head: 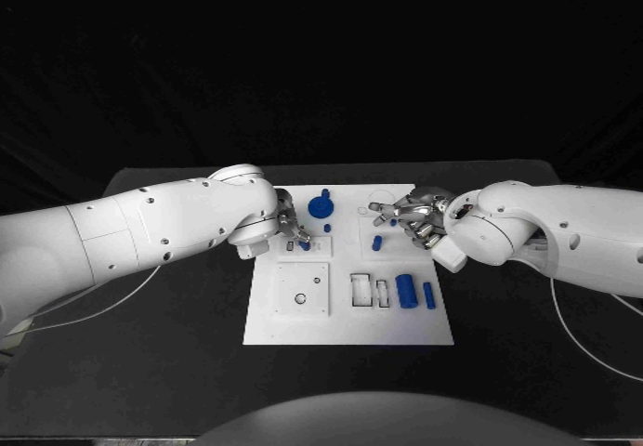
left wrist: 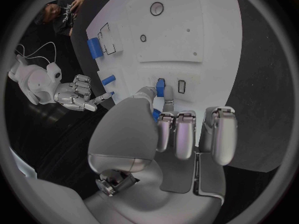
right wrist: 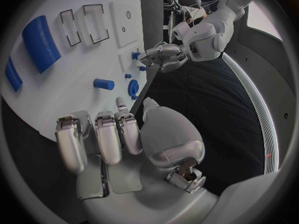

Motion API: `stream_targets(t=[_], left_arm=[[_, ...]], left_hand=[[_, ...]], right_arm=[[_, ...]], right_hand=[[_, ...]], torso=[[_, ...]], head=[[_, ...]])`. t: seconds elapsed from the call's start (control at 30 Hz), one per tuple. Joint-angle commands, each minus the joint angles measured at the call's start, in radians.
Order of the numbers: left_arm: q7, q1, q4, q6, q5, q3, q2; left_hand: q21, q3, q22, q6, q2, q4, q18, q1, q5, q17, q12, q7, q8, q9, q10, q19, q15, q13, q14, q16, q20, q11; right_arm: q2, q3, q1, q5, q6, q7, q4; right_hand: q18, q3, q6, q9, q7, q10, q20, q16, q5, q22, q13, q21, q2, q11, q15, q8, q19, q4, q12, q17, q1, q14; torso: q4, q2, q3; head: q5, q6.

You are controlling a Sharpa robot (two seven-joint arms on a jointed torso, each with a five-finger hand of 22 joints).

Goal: Assemble the parts on the task board

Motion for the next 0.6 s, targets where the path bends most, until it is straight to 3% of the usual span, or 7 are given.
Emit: stream_targets(t=[0.03, 0.6], left_arm=[[-0.005, 0.000, 0.000, 0.016, 0.009, 0.000, 0.002], [-0.019, 0.000, -0.003, 0.034, 0.010, 0.000, 0.001]], left_hand=[[-0.004, -0.002, 0.251, -0.007, -0.001, -0.001, -0.006, -0.027, -0.004, 0.263, 0.003, 0.001, 0.004, -0.001, 0.102, 0.073, 0.001, 0.263, 0.108, 0.003, 0.001, 0.002], [-0.008, -0.109, 0.249, -0.019, -0.025, 0.002, -0.005, -0.247, -0.004, 0.263, 0.003, 0.018, -0.013, -0.021, 0.102, 0.067, 0.016, 0.263, 0.108, 0.003, 0.014, 0.018]], right_arm=[[0.001, 0.000, -0.001, -0.002, 0.012, 0.008, 0.001], [-0.001, 0.000, -0.001, -0.002, 0.013, 0.008, 0.000]], right_hand=[[-0.007, -0.005, -0.004, 0.001, 0.011, 0.105, 0.006, 0.004, 0.002, 0.263, 0.263, 0.004, 0.003, 0.004, 0.007, 0.005, 0.105, 0.001, 0.004, 0.264, 0.009, 0.102], [-0.007, -0.007, -0.005, 0.002, 0.011, 0.105, 0.006, 0.004, 0.003, 0.263, 0.263, 0.004, 0.005, 0.004, 0.007, 0.007, 0.105, 0.001, 0.004, 0.264, 0.011, 0.102]], torso=[[0.0004, 0.000, 0.0002], [-0.0001, 0.000, 0.0000]], head=[[0.000, 0.002], [-0.001, 0.001]])
